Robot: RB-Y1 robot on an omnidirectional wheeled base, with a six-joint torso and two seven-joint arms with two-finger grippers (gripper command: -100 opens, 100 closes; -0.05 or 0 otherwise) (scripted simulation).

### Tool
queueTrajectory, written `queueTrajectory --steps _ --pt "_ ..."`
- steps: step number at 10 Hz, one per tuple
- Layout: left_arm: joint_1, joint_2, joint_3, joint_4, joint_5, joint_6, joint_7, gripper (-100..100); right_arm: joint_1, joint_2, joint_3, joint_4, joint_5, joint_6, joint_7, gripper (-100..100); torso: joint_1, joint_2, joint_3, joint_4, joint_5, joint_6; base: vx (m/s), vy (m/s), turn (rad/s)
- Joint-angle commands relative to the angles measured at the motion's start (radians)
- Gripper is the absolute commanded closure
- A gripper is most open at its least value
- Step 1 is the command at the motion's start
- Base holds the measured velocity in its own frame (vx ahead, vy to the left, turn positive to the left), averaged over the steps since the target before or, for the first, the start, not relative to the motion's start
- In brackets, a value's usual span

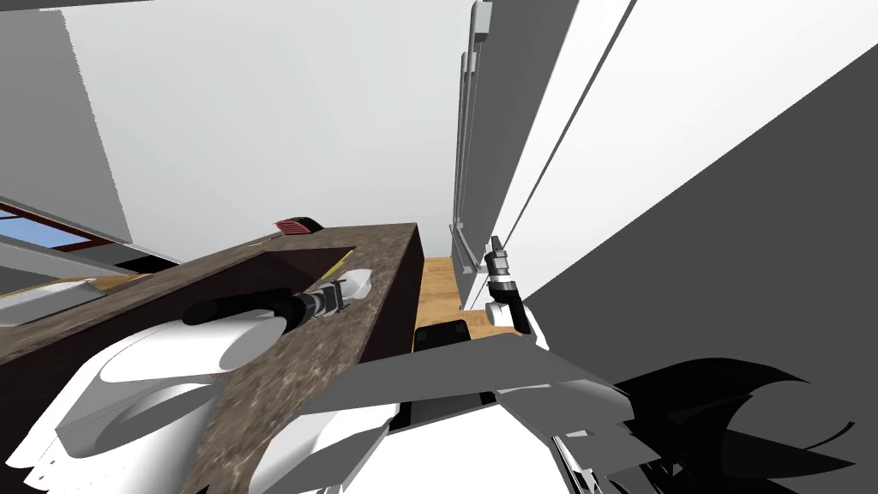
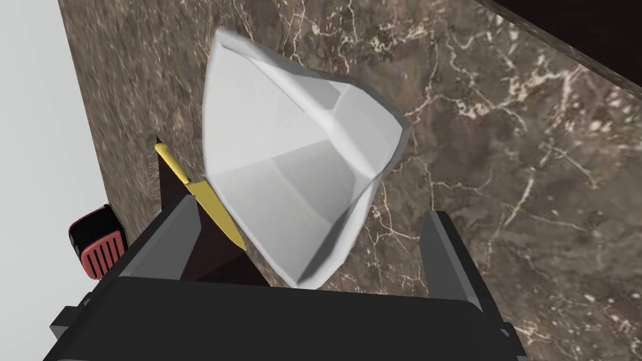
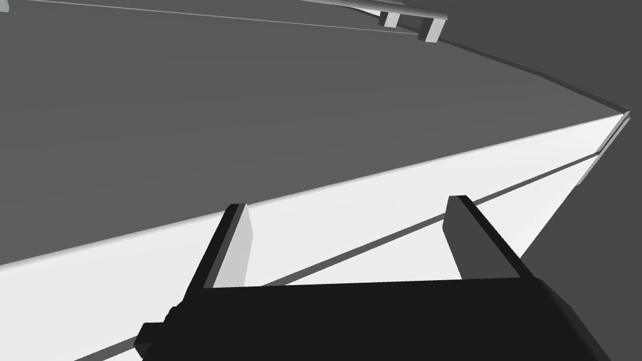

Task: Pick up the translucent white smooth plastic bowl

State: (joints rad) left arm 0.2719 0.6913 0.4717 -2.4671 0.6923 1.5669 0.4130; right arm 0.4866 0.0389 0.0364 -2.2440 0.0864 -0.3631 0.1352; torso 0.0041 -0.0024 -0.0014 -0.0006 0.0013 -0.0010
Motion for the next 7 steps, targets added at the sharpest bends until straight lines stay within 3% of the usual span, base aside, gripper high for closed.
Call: queueTrajectory --steps 1,7 --pt "-0.001 0.013 -0.002 0.000 0.010 0.042 0.007 -100 0.000 0.000 0.000 0.000 0.000 0.000 0.000 0 0.000 0.000 0.000 0.000 0.000 0.000 0.030 0.058 -0.080" --pt "0.030 0.040 -0.030 0.045 0.056 0.166 0.012 -100 0.000 0.000 0.000 0.000 0.000 0.000 0.000 0 0.001 -0.002 -0.001 -0.001 0.000 0.000 0.049 0.076 -0.117"
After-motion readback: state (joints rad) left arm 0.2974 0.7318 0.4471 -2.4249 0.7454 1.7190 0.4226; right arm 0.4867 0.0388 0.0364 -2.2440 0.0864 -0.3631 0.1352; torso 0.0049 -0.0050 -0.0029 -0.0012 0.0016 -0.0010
